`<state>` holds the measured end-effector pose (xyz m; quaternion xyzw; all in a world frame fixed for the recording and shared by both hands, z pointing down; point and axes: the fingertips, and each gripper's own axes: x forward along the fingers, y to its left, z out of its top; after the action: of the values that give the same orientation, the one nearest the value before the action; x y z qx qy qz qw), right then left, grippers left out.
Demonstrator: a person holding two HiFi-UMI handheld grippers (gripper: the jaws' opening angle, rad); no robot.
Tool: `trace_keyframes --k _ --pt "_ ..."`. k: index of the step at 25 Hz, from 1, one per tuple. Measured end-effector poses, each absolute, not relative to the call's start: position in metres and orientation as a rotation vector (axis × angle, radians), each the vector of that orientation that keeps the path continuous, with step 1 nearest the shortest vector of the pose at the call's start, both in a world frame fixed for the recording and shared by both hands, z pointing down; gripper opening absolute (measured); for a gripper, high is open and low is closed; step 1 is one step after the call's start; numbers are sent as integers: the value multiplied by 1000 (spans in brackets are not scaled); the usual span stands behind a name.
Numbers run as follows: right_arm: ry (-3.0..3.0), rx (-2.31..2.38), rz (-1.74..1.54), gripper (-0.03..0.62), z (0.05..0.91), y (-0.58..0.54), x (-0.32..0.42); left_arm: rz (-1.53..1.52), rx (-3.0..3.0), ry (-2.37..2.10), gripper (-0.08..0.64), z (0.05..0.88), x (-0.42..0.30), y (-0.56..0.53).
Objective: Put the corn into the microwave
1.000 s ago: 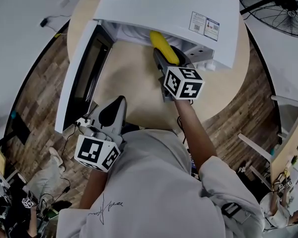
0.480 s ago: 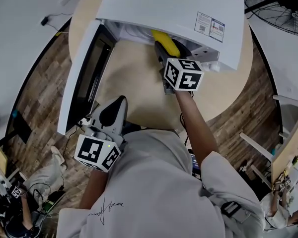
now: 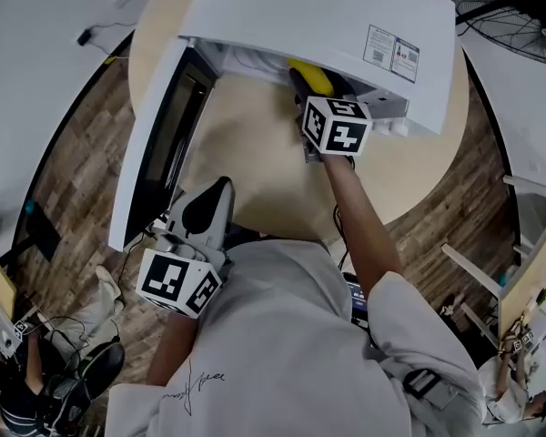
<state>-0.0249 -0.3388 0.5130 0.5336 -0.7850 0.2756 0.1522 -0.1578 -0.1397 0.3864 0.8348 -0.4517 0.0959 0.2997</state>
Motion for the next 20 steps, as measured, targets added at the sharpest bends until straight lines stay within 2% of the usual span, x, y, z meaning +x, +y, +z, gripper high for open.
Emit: trace_keyframes --k 20 --pt "-2188 1568 623 261 531 -378 -33 278 2193 -1197 -12 397 -163 -150"
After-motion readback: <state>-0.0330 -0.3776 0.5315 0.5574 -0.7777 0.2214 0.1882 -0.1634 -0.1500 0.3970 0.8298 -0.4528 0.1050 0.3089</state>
